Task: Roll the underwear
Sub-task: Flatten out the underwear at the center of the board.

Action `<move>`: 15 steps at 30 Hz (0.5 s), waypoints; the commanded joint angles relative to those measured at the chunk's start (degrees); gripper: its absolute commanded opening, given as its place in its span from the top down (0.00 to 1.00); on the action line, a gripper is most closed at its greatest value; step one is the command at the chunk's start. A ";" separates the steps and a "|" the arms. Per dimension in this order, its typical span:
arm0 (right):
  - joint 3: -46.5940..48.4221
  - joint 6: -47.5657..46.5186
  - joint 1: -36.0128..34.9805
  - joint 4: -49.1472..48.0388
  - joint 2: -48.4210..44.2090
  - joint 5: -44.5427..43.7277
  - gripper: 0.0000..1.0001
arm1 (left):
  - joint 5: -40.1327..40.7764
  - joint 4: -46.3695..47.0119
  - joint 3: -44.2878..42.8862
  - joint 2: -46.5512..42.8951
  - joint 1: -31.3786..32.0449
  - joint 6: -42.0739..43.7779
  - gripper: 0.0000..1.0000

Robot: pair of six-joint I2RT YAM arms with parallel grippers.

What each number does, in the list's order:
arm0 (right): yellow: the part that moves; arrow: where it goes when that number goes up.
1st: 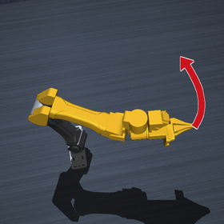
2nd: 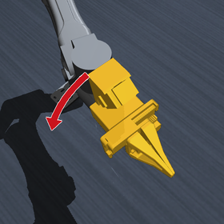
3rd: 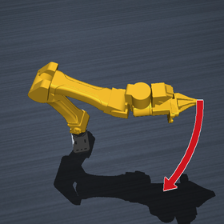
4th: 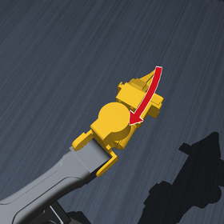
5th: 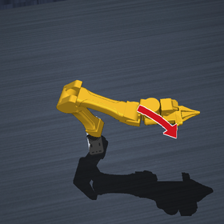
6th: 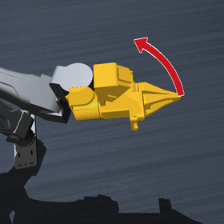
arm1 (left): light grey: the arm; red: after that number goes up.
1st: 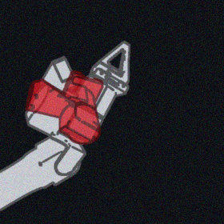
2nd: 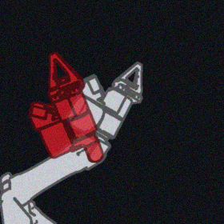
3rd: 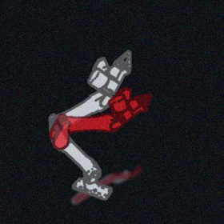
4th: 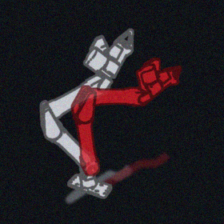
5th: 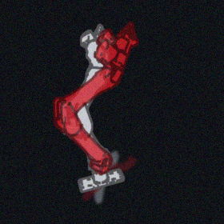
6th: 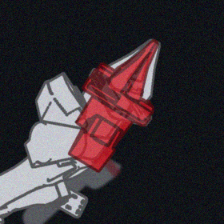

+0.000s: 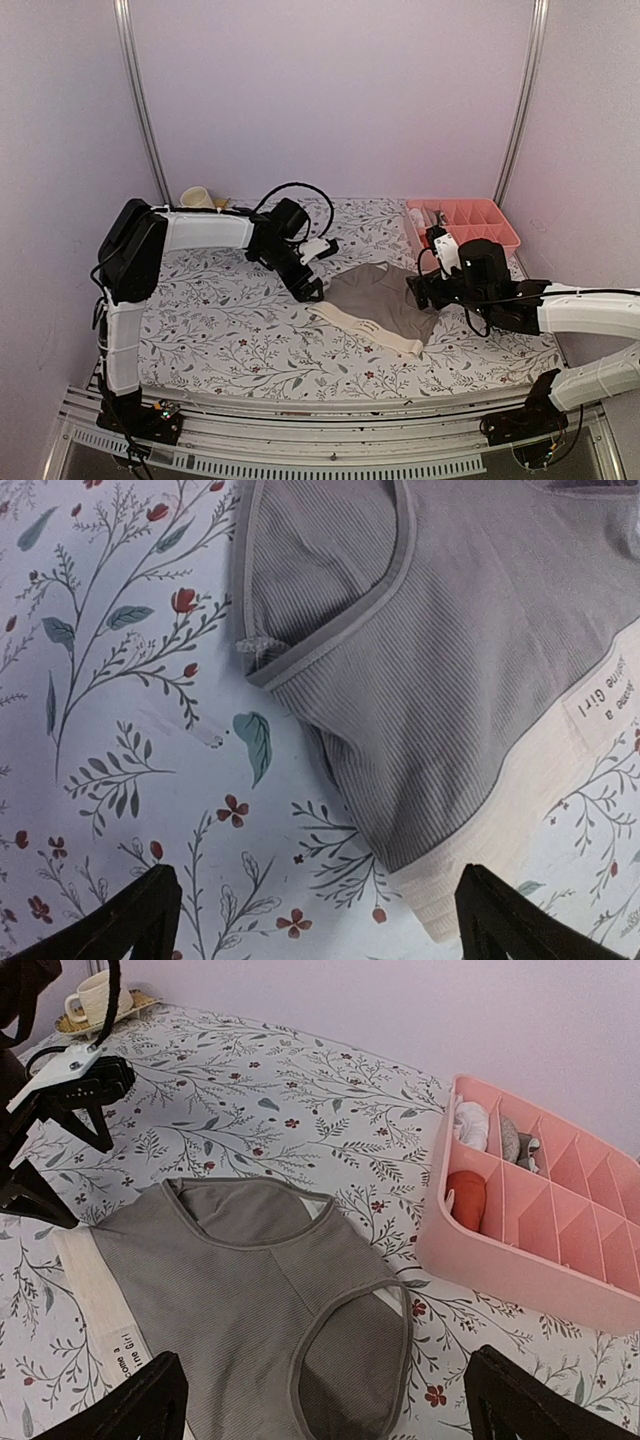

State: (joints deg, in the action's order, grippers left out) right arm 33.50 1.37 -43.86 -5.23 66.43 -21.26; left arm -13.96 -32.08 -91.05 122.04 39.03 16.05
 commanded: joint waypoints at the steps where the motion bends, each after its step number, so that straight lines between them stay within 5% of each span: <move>1: 2.64 0.51 -0.01 3.01 2.71 2.26 0.01 | 4.22 4.07 -0.60 0.61 1.04 2.03 0.01; 15: 4.04 0.38 0.00 3.53 6.40 2.71 0.01 | 12.99 4.62 -14.32 11.65 4.74 8.72 0.01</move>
State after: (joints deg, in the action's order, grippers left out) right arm 36.40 1.48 -43.86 -1.72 73.65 -18.68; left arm -4.60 -27.07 -103.20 129.80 41.58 22.11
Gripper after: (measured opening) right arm 0.988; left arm 0.984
